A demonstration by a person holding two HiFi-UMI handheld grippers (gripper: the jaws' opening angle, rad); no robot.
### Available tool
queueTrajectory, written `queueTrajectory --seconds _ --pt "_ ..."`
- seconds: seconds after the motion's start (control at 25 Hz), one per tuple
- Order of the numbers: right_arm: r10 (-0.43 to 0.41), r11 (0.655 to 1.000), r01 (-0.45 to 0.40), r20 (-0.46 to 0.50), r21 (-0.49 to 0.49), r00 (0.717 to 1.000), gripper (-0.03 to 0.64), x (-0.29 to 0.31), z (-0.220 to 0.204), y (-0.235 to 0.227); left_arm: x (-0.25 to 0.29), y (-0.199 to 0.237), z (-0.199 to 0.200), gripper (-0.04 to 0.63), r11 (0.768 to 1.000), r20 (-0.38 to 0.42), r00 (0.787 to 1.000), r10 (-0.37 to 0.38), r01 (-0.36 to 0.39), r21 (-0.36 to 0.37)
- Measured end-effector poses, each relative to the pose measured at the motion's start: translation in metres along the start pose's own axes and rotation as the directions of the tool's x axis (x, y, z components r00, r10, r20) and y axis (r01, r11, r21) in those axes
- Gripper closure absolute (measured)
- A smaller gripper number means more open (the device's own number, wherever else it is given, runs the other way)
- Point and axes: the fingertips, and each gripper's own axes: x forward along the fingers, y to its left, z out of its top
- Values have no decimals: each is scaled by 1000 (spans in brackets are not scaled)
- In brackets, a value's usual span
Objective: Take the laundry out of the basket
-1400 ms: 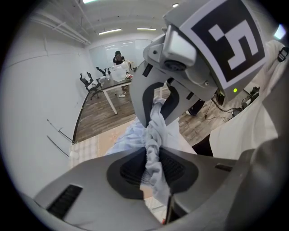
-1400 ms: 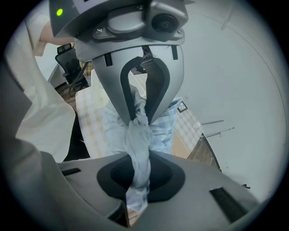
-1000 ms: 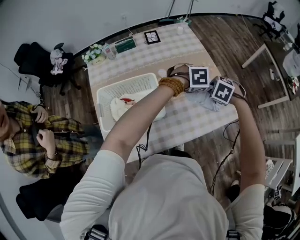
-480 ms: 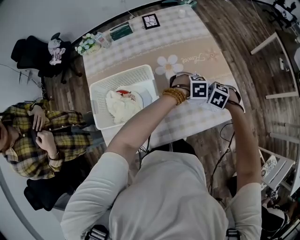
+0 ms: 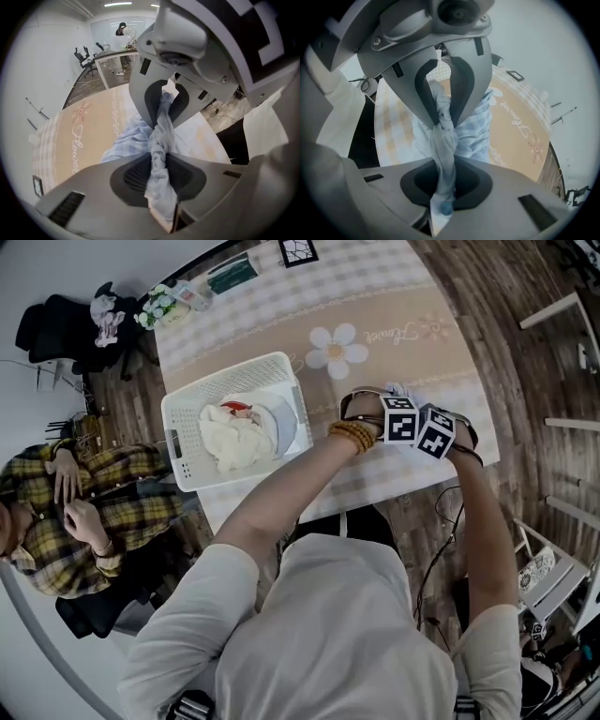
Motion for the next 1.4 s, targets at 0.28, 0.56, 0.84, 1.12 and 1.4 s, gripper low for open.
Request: queueTrajectory --seconds 0.28,0.56,0.84,1.12,1.4 --pt "13 1000 -13 23 7 1000 536 34 -5 13 33 -8 -14 469 1000 -33 999 -2 3 18" --pt "-10 999 9 43 33 999 470 32 -1 14 30 -7 -20 406 999 -28 999 34 -34 -16" --pt "-64 996 59 61 71 996 402 2 0 7 0 -3 -17 365 996 1 997 81 -81 -49" --pt "-111 989 101 88 108 990 402 -41 2 -6 -41 2 -4 364 991 47 991 128 -126 -52" --pt "-180 959 120 227 255 957 402 -98 16 -16 -104 -1 32 364 967 257 951 174 -116 -226"
